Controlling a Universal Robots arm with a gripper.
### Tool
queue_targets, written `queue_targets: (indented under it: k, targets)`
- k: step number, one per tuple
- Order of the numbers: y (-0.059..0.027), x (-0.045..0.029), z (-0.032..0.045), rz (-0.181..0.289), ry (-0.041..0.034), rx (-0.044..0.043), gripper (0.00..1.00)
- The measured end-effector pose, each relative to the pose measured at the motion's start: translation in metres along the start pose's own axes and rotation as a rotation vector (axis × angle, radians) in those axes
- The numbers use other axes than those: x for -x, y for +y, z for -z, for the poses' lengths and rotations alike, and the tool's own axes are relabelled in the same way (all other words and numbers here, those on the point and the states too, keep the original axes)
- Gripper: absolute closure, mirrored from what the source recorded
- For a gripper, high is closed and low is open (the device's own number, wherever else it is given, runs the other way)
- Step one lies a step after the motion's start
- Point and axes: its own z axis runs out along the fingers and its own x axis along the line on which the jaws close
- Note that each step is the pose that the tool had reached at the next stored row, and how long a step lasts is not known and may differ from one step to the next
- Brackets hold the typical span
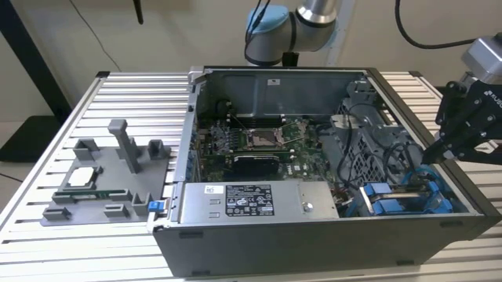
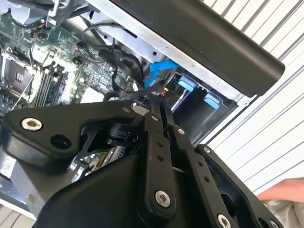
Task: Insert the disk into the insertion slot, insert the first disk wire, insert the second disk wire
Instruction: 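Insert the second disk wire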
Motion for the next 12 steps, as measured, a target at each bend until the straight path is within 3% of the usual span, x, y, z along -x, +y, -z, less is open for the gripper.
queue_targets:
  k: [12]
  targets:
    - [0.0184,0.0007,0.0058,-0.002,-0.0006,0.0,1.0]
